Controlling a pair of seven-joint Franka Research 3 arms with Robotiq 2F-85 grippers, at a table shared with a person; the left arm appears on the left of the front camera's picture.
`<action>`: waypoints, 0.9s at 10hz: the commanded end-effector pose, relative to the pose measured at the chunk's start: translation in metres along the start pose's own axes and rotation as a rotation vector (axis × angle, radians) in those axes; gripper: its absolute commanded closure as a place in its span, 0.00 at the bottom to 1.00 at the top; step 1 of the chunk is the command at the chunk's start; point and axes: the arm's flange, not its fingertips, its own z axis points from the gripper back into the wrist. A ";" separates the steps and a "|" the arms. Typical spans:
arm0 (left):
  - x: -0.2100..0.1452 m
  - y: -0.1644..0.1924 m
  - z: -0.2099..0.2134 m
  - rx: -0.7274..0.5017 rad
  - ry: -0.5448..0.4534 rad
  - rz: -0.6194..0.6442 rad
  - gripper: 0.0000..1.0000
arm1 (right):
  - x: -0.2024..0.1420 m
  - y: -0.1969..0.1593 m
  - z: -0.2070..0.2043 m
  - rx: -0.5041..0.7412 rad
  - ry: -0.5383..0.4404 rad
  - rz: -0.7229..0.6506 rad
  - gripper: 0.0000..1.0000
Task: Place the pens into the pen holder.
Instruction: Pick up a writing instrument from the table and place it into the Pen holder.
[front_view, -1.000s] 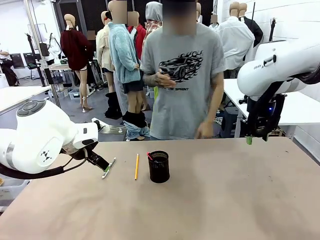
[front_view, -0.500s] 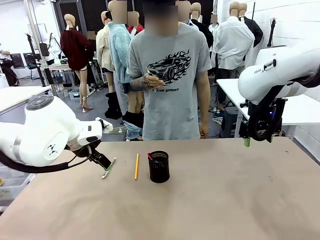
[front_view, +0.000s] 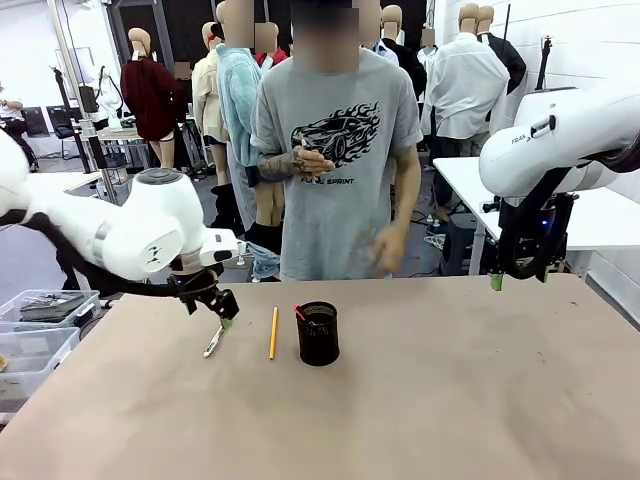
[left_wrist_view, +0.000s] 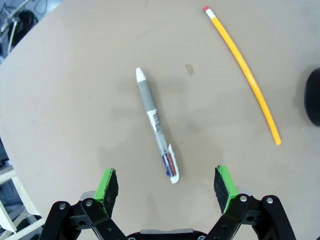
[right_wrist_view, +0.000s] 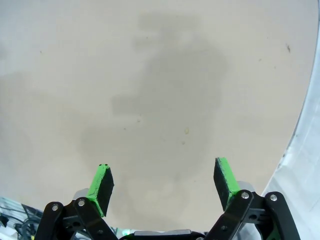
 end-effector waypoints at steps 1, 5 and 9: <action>0.023 -0.016 -0.014 0.005 0.062 0.024 0.00 | 0.000 0.000 0.000 0.000 0.007 0.001 0.00; 0.041 -0.001 -0.047 0.005 0.151 0.111 0.00 | 0.000 0.000 0.000 0.000 0.007 0.001 0.00; 0.042 0.017 -0.062 -0.014 0.204 0.145 0.00 | 0.000 0.000 0.000 0.000 0.007 0.001 0.00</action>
